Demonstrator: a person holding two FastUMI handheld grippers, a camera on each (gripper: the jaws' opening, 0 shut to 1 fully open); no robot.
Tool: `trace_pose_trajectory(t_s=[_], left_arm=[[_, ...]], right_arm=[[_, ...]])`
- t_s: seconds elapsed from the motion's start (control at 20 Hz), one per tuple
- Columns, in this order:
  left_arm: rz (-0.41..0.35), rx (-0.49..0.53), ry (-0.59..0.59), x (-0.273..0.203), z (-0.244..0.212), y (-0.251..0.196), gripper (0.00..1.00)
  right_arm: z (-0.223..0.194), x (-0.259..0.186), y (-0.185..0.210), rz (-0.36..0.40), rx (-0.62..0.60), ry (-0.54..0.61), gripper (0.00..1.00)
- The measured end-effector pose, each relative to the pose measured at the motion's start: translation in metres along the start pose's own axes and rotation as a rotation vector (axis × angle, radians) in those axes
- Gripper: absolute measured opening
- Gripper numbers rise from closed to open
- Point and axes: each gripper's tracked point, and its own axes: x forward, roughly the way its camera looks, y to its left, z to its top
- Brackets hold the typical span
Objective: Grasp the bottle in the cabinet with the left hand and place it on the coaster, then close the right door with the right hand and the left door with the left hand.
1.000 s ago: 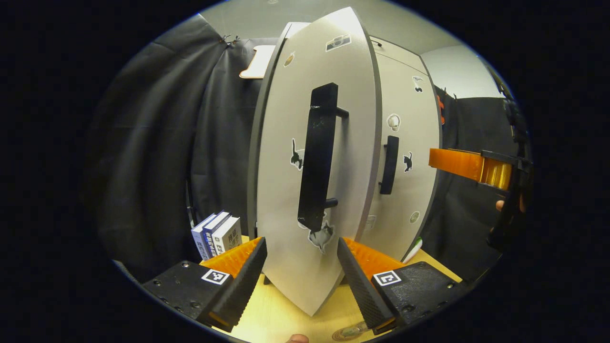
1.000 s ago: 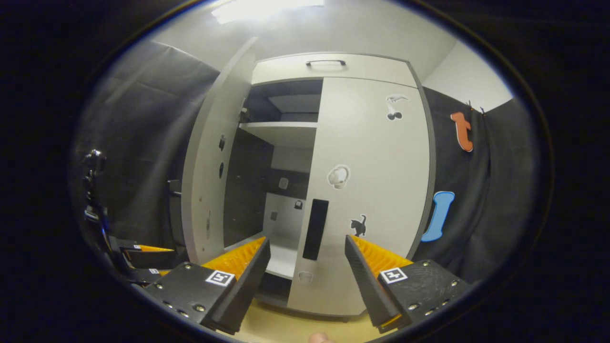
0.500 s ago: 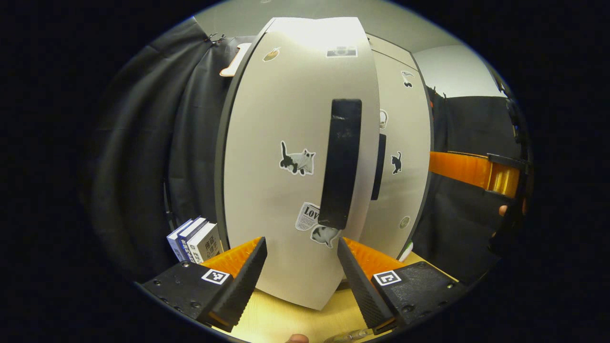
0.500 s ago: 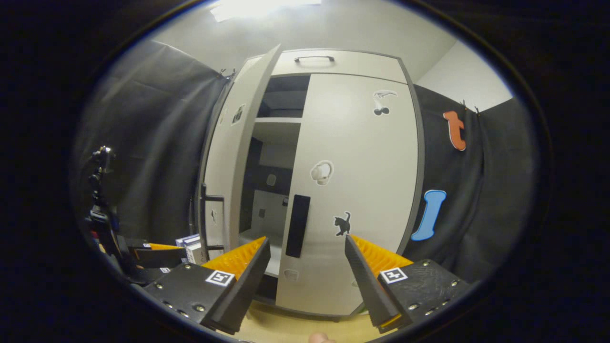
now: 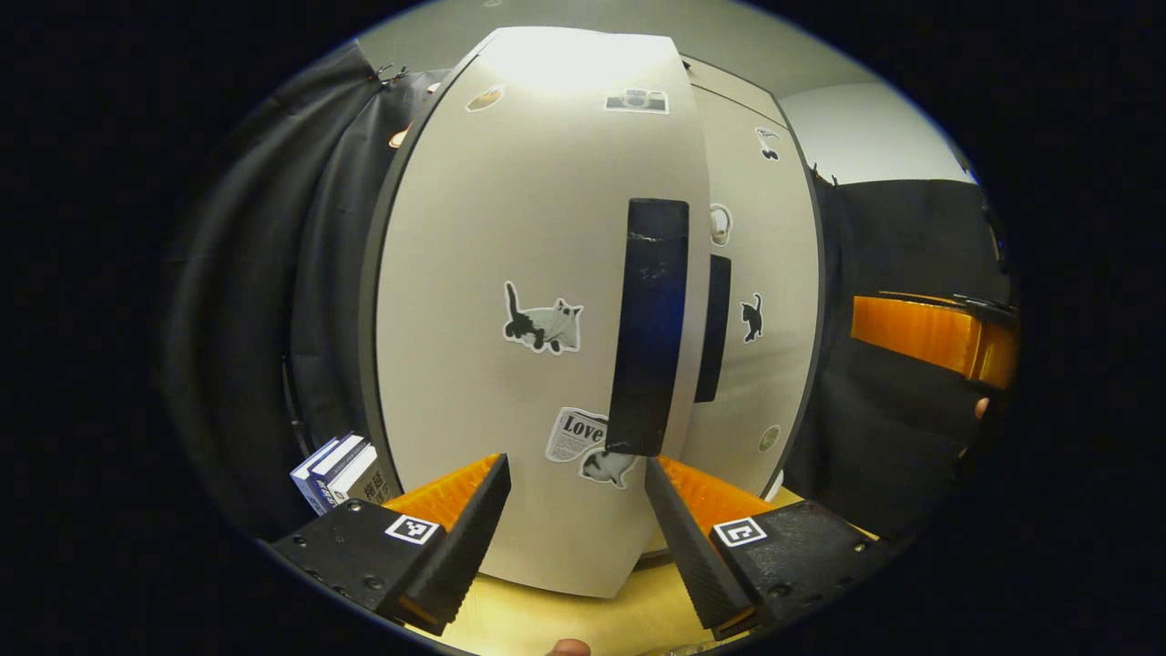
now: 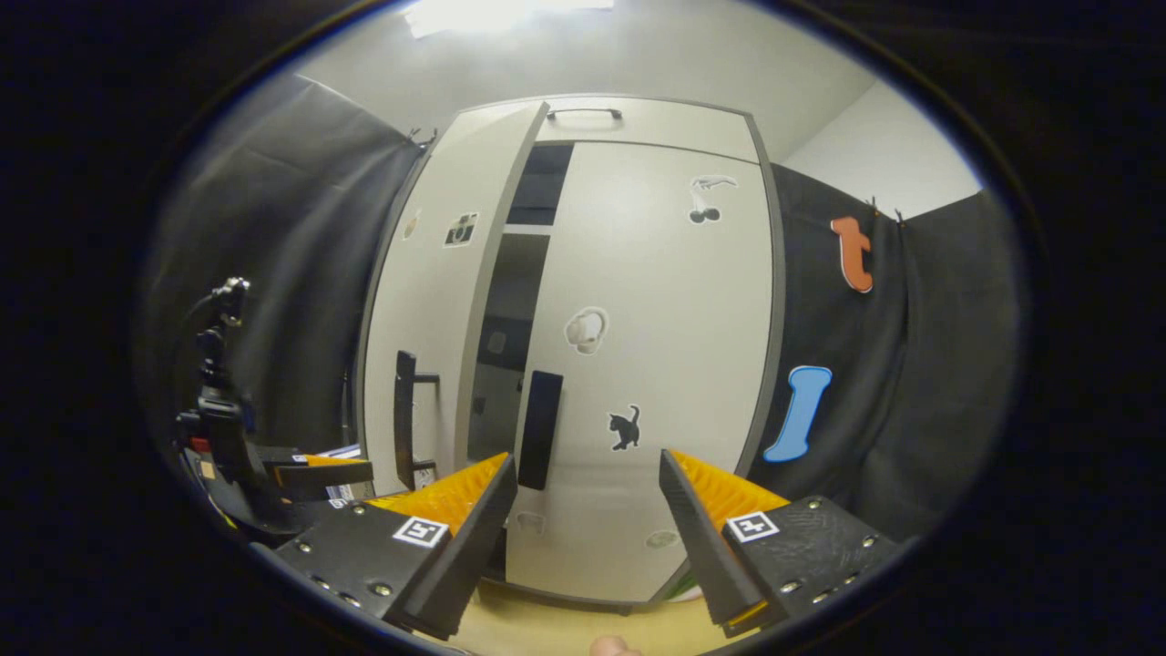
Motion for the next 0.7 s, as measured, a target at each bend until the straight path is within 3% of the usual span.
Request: trace_pose_trajectory(t_s=[0.2,0.7], left_arm=[[-0.038,-0.002,-0.046,0.017,0.017,-0.012,0.94],[-0.039,0.025,-0.085,0.055,0.047,-0.014,0.94]], right_arm=[[0.002,-0.003,-0.008,-0.017,-0.002,-0.005,0.95],[0.004,-0.007,-0.03,-0.061,-0.005,-0.01,0.95]])
